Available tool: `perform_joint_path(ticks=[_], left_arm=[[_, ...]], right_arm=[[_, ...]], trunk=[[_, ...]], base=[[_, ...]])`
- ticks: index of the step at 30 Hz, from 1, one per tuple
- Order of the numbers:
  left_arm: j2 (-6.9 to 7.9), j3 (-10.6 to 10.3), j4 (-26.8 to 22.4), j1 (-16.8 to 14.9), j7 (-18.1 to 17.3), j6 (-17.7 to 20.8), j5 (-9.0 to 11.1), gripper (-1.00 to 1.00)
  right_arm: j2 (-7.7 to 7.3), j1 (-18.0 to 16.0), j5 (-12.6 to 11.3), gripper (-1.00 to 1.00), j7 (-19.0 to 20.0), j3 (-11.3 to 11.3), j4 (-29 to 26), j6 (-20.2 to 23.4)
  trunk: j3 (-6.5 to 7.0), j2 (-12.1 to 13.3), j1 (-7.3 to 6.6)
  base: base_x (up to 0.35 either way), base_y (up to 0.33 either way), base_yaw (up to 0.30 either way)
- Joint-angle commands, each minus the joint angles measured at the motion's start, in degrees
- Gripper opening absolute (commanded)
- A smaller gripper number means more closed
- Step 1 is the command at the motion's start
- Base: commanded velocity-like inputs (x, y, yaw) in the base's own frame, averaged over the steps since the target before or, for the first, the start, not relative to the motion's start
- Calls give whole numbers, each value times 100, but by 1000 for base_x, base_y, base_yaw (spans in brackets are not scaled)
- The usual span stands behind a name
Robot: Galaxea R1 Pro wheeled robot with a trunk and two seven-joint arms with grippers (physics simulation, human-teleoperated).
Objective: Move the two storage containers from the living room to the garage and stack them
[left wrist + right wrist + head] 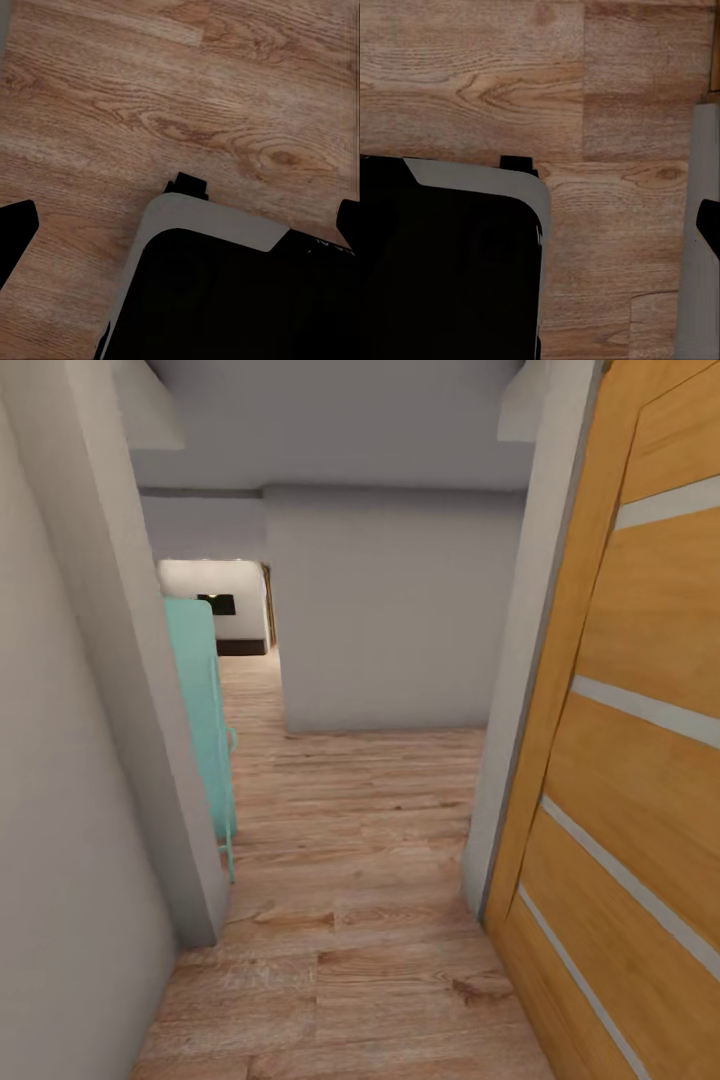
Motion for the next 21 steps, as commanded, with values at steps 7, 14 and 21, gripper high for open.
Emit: perform_joint_path(ticks=[7,14,21], left_arm=[[-1,-50,2,-4,15,-9,44,100],[2,-49,2,-4,15,-7,44,100],[3,-51,2,-4,15,-7,44,100]], right_arm=[[-1,-8,-41,100,18,58,15,-33],[15,-8,-58,100,-2,58,15,-30],[19,-8,-70,100,-14,59,16,-34]], trunk=[[-7,-4,3],[-7,-4,3],[-7,-4,3]], base=[[319,-105,0],[319,-96,1],[319,-87,169]])
